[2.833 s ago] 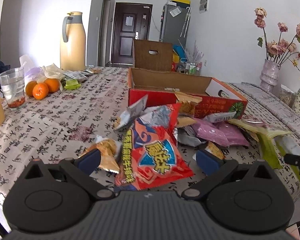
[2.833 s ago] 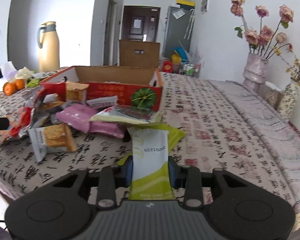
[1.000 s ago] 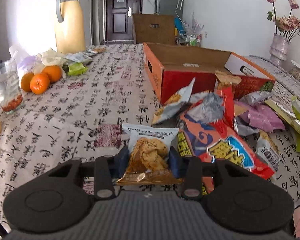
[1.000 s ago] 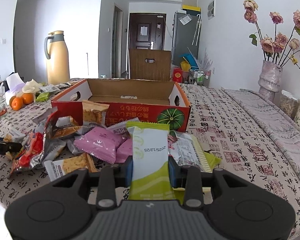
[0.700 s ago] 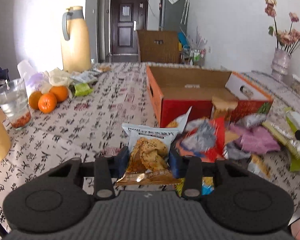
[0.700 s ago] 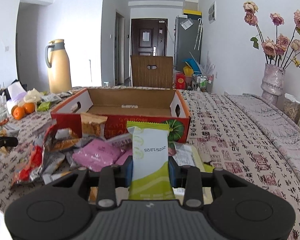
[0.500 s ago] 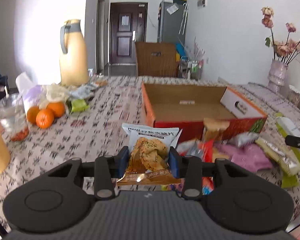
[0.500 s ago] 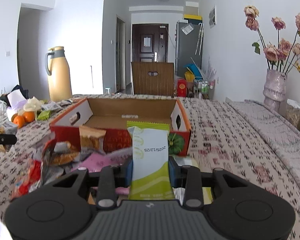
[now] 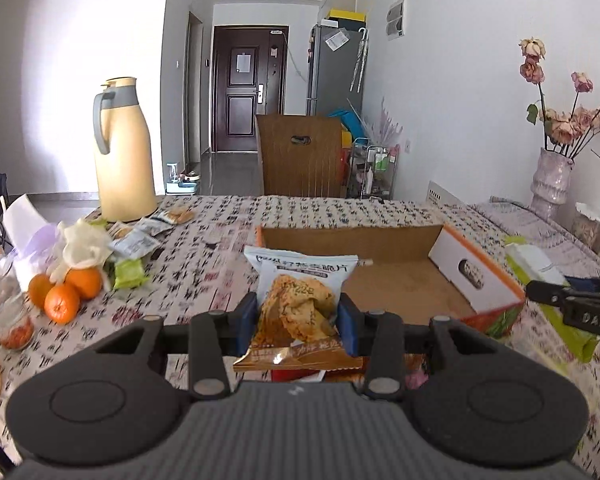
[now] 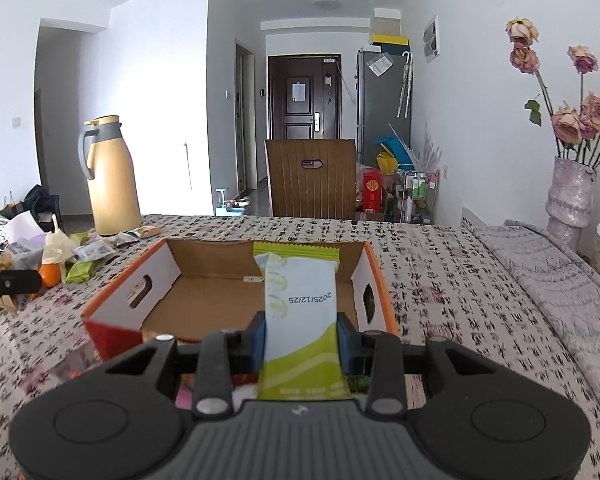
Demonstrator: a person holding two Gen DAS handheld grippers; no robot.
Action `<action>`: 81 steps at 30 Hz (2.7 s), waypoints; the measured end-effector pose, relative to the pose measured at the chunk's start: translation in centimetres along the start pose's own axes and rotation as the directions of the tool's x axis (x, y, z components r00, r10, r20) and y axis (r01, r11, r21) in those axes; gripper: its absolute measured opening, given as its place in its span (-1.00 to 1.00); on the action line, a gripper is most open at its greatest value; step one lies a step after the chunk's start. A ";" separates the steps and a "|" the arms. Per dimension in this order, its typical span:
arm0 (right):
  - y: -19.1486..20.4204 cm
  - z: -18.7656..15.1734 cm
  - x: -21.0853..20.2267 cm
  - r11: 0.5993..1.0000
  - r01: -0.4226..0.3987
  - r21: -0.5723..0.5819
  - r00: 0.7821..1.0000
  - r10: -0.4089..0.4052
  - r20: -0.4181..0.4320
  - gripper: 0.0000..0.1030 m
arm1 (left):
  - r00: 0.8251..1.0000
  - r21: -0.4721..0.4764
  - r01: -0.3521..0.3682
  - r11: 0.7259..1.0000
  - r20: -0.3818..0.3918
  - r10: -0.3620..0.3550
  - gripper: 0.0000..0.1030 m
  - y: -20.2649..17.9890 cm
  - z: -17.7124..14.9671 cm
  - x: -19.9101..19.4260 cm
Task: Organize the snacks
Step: 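Carry both packets over the cardboard box and open both grippers to drop them, then return both tools to the pile and grasp the white printed packet with the right gripper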
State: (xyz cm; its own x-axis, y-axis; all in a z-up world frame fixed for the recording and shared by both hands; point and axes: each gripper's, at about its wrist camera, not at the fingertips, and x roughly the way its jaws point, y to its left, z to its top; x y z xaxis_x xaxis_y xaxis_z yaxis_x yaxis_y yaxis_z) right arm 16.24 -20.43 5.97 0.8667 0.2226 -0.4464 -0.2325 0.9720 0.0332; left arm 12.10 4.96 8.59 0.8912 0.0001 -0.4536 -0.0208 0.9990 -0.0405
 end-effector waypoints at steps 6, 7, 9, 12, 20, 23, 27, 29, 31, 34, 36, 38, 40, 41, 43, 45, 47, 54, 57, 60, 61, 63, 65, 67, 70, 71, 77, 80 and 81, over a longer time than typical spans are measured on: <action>0.3 2.4 3.3 1.000 0.004 -0.013 1.000 -0.004 -0.016 -0.34 | 1.000 0.016 0.007 1.000 0.001 -0.007 -0.18 -1.2 2.8 2.7; 0.3 2.9 4.0 1.000 0.006 -0.016 1.000 -0.006 -0.022 -0.34 | 1.000 0.016 0.007 1.000 -0.003 -0.007 -0.18 -1.5 3.2 3.3; 0.5 3.6 5.3 1.000 0.012 -0.026 0.999 -0.013 -0.033 -0.34 | 1.000 0.022 0.010 1.000 -0.014 -0.010 -0.18 -1.8 3.8 4.5; 0.7 4.6 7.2 0.999 0.015 -0.039 0.998 -0.017 -0.055 -0.34 | 0.999 0.027 0.003 1.000 -0.044 -0.002 -0.18 -2.3 4.6 6.8; 2.1 6.0 13.1 0.996 0.022 -0.089 0.990 -0.034 -0.139 -0.34 | 0.990 0.079 -0.052 0.996 -0.130 0.062 -0.18 -3.3 5.8 13.2; 2.4 5.7 15.4 0.995 0.030 -0.098 0.982 -0.048 -0.183 -0.34 | 0.981 0.094 -0.071 0.993 -0.174 0.087 -0.18 -3.5 5.5 15.8; 2.3 4.7 17.8 0.994 0.042 -0.104 0.968 -0.066 -0.242 -0.33 | 0.973 0.088 -0.077 0.993 -0.212 0.094 -0.18 -3.3 4.8 18.0; 2.1 4.0 18.8 0.995 0.037 -0.095 0.961 -0.062 -0.270 -0.33 | 0.968 0.090 -0.088 0.992 -0.227 0.107 -0.18 -3.4 4.2 18.8; 1.9 3.4 19.6 0.997 0.031 -0.076 0.953 -0.052 -0.299 -0.33 | 0.965 0.097 -0.088 0.991 -0.240 0.109 -0.18 -3.3 3.6 19.5; 1.6 2.8 20.0 0.998 0.021 -0.059 0.949 -0.038 -0.314 -0.30 | 0.966 0.094 -0.078 0.992 -0.239 0.098 -0.17 -3.3 3.3 19.4; 1.5 2.6 19.8 0.999 0.007 -0.053 0.949 -0.024 -0.315 -0.24 | 0.969 0.096 -0.074 0.993 -0.228 0.094 -0.09 -3.4 3.2 19.2; 1.5 2.5 19.4 0.999 -0.002 -0.049 0.953 -0.013 -0.303 -0.18 | 0.974 0.107 -0.081 0.991 -0.203 0.102 0.32 -3.5 3.2 18.7; 1.3 2.4 18.9 0.999 -0.010 -0.043 0.956 -0.003 -0.295 0.07 | 0.980 0.113 -0.107 0.988 -0.154 0.124 0.75 -3.6 3.2 17.9; 1.2 2.4 18.6 0.999 -0.011 -0.040 0.957 -0.001 -0.289 0.31 | 0.982 0.117 -0.110 0.987 -0.138 0.126 0.81 -3.7 3.3 17.5; 1.0 2.4 18.1 0.999 -0.008 -0.035 0.961 -0.002 -0.275 0.58 | 0.985 0.112 -0.107 0.988 -0.125 0.121 1.00 -3.7 3.4 17.0; 0.7 2.4 17.6 1.000 -0.006 -0.024 0.965 0.000 -0.264 0.82 | 0.987 0.105 -0.098 0.990 -0.114 0.110 1.00 -3.7 3.4 16.4; 0.4 2.4 17.1 1.000 -0.001 -0.011 0.967 -0.002 -0.254 0.98 | 0.989 0.104 -0.093 0.990 -0.107 0.104 1.00 -3.6 3.4 16.0; 0.2 2.5 14.5 1.000 -0.006 0.001 0.977 0.006 -0.214 1.00 | 0.993 0.098 -0.084 0.992 -0.072 0.091 1.00 -3.7 3.2 13.6; 0.2 2.5 12.8 1.000 -0.016 0.004 0.983 0.016 -0.184 1.00 | 0.995 0.088 -0.079 0.993 -0.051 0.084 1.00 -3.6 3.2 12.2; 0.4 2.5 11.0 1.000 -0.019 -0.007 0.989 0.017 -0.148 1.00 | 0.997 0.081 -0.070 0.994 -0.032 0.073 1.00 -3.6 2.9 10.7; 0.5 2.5 10.4 1.000 -0.020 -0.011 0.991 0.018 -0.135 1.00 | 0.997 0.078 -0.067 0.995 -0.026 0.069 1.00 -3.5 2.7 10.1; 0.6 2.4 9.1 1.000 -0.024 -0.015 0.993 0.022 -0.116 1.00 | 0.998 0.072 -0.061 0.996 -0.020 0.062 1.00 -3.5 2.4 9.2; 0.7 2.2 7.8 0.999 -0.027 -0.022 0.995 0.025 -0.099 1.00 | 0.999 0.064 -0.050 0.997 -0.009 0.051 1.00 -3.4 1.9 8.0; 0.8 1.9 6.7 0.999 -0.035 -0.024 0.996 0.033 -0.087 1.00 | 0.999 0.049 -0.046 0.998 0.010 0.046 1.00 -3.2 1.5 6.6; 0.8 1.2 5.1 0.998 -0.051 -0.021 0.996 0.049 -0.069 1.00 | 0.998 0.044 -0.045 0.998 0.038 0.043 1.00 -3.1 0.8 4.9; 0.8 0.9 4.6 0.998 -0.052 -0.023 0.997 0.050 -0.064 1.00 | 0.998 0.044 -0.044 0.998 0.047 0.042 1.00 -3.0 0.6 4.3; 1.0 -0.9 1.4 0.997 -0.071 -0.035 0.997 0.070 -0.032 1.00 | 0.997 0.028 -0.026 0.999 0.072 0.024 1.00 -2.6 -1.1 1.3; 1.2 -1.8 -0.1 0.996 -0.067 -0.052 0.998 0.067 -0.018 1.00 | 0.997 0.032 -0.022 0.999 0.071 0.020 1.00 -2.3 -2.0 0.2; 1.3 -2.0 -0.6 0.996 -0.068 -0.056 0.998 0.067 -0.014 1.00 | 0.997 0.033 -0.021 0.999 0.071 0.019 1.00 -2.3 -2.3 0.0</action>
State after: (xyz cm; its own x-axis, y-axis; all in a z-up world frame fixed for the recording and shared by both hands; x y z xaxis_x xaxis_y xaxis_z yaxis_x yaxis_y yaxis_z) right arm 14.55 -19.47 4.43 0.8426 0.2866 -0.4559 -0.3152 0.9489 0.0138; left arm 11.05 2.57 6.63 0.9207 0.0222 -0.3896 -0.0249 0.9997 -0.0019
